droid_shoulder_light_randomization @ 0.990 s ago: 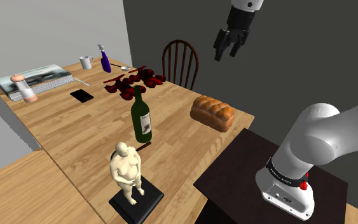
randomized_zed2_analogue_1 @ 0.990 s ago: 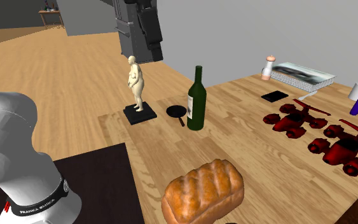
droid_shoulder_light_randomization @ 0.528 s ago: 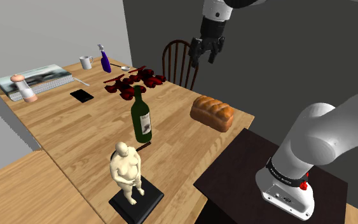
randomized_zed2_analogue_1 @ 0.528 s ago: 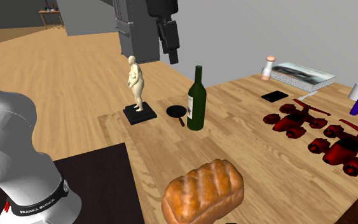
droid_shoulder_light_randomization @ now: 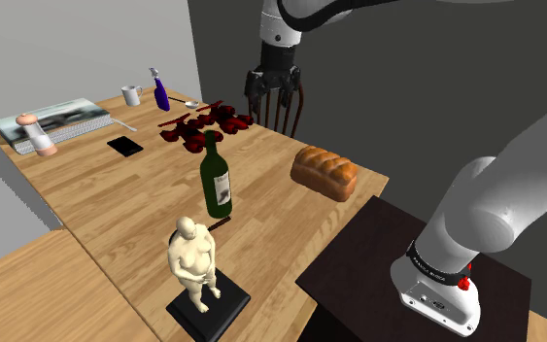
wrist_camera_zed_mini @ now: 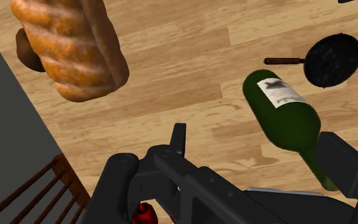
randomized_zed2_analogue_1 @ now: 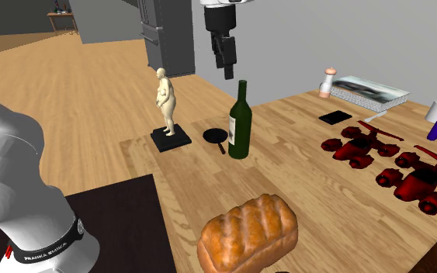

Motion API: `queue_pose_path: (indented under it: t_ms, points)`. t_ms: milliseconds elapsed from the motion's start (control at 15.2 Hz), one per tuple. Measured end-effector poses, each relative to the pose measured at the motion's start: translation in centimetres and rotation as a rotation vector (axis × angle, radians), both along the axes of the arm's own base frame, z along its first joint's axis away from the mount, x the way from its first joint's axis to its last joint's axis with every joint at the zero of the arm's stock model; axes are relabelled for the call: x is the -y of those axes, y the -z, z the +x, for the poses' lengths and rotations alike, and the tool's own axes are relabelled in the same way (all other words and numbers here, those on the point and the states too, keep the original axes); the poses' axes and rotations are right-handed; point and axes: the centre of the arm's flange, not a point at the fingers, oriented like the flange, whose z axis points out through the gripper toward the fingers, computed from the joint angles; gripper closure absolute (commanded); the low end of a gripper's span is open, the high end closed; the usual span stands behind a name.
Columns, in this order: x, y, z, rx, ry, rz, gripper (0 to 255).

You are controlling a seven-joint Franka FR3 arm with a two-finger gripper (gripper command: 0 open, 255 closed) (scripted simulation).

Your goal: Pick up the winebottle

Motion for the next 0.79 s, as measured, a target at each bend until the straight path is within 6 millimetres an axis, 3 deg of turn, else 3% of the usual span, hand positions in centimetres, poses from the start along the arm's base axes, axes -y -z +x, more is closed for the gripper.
queue_pose_path:
  t_ms: [792]
  points:
    - [-9.8,5.8,11.2,-0.043,0.031,0.012,0]
